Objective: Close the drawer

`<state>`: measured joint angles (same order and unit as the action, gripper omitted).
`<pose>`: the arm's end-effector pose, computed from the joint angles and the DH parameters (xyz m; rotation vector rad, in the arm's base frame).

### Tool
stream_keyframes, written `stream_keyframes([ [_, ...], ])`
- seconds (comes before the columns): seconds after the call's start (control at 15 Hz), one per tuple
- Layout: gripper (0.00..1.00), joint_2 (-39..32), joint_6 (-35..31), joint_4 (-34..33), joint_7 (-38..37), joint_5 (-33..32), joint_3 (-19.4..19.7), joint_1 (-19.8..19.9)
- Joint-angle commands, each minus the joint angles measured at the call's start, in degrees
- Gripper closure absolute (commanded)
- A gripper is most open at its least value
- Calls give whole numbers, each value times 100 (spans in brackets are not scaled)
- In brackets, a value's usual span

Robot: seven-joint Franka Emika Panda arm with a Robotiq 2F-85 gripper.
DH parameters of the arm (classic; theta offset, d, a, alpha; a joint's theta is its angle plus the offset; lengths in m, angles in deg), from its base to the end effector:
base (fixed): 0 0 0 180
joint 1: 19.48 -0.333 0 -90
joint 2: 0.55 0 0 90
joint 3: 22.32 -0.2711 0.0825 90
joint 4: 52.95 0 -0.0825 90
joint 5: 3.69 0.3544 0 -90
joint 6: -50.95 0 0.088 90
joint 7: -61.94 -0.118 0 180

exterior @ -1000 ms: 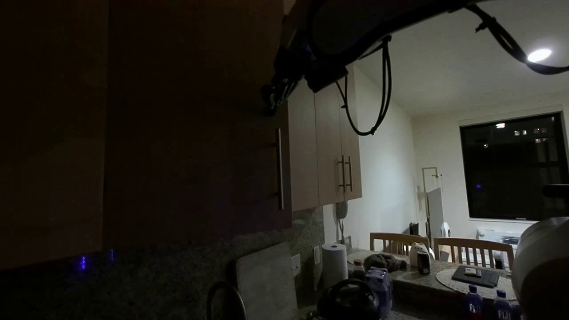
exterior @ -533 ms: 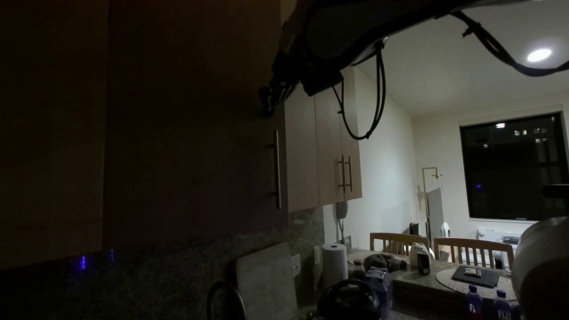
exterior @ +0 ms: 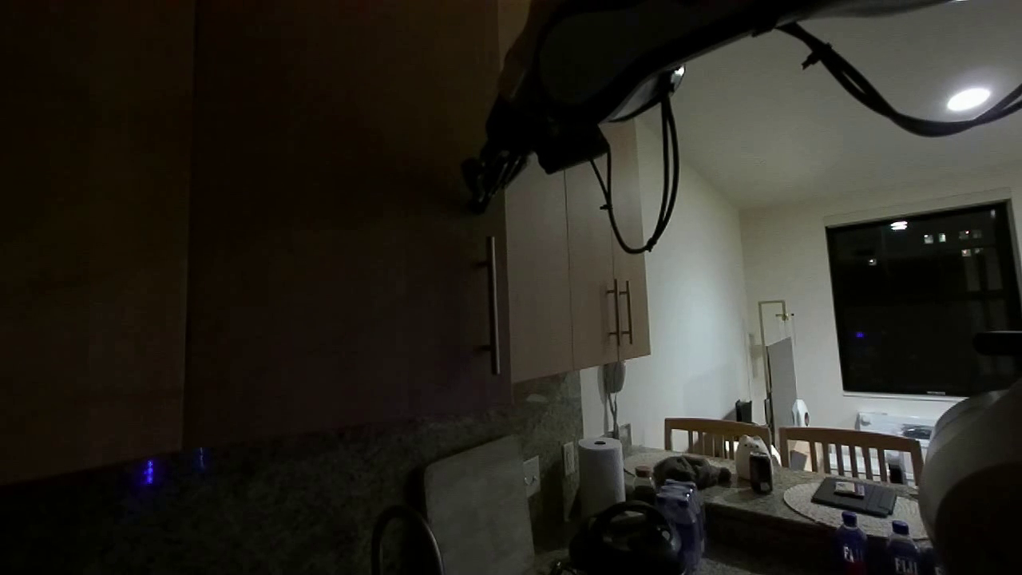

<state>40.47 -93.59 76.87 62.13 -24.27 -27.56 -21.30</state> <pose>0.3805 0.0610 0.6862 2.4500 0.3964 1.3261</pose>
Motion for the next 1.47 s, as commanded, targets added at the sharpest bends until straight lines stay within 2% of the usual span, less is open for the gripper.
stream_keyframes([
  [0.0, 94, -240, -112, -193, 379, 224, 125, -67],
  [1.4, 94, -1389, 219, -1336, 1373, 956, 565, -444],
])
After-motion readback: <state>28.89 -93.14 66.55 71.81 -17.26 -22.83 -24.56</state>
